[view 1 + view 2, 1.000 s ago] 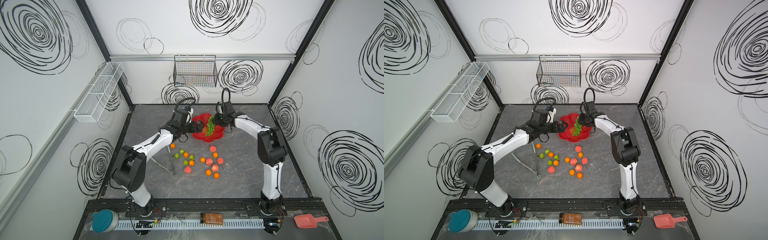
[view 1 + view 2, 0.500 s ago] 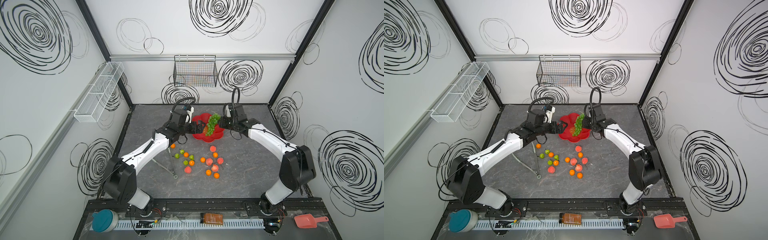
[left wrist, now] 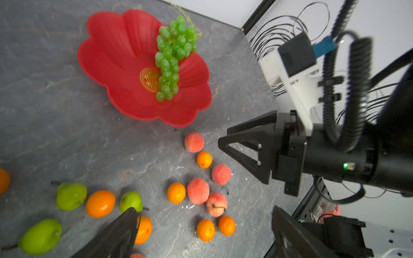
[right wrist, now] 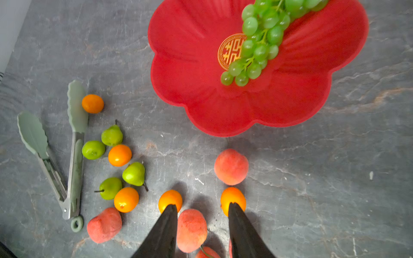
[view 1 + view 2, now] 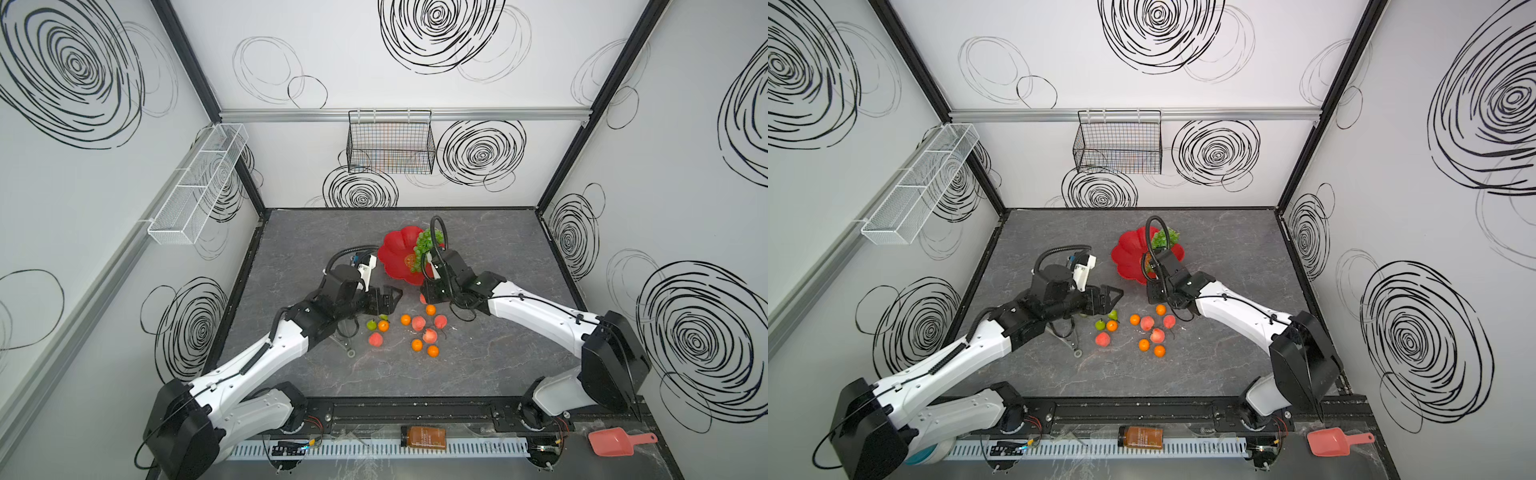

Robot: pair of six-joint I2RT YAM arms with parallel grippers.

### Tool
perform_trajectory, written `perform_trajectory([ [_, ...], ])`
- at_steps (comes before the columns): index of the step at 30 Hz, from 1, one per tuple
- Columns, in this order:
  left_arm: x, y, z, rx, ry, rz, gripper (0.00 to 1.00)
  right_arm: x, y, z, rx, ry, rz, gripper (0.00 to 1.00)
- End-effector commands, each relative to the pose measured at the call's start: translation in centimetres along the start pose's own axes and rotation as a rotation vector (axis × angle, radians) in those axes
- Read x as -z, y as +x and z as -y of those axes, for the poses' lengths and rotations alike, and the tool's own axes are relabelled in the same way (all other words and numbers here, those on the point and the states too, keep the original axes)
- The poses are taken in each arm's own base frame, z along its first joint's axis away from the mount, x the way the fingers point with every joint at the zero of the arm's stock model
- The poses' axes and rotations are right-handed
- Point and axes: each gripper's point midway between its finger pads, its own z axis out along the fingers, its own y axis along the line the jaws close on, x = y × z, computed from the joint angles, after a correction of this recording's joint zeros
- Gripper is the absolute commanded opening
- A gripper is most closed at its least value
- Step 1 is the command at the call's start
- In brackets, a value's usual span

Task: Arrange fruit in a fruit bowl
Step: Pick up the fruit from the bottom-center of the table.

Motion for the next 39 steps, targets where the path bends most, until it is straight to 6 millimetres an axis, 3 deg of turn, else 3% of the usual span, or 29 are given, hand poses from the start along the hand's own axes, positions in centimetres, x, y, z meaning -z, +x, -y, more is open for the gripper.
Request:
perform_trajectory([
  [1,0.6,2.1,0.6,0.038,0.033,0.011,0.96,0.5,2.9,0.8,0.025,0.059,-0.072,0.41],
  [8,1.0,6.7,2.4,0.037,0.128,0.003,0.96,0.7,7.5,-0.9,0.08,0.006,-0.19,0.41],
  [13,0.9,8.4,2.7,0.037,0.154,-0.013,0.96,0.2,9.7,-1.3,0.123,0.019,-0.253,0.41],
  [24,0.8,8.1,2.8,0.017,0.149,-0.013,0.96,-1.1,11.2,-1.3,0.136,0.045,-0.308,0.38],
  [39,0.6,8.4,2.8,0.013,0.147,-0.024,0.96,-1.7,12.3,-1.3,0.145,0.047,-0.352,0.26],
])
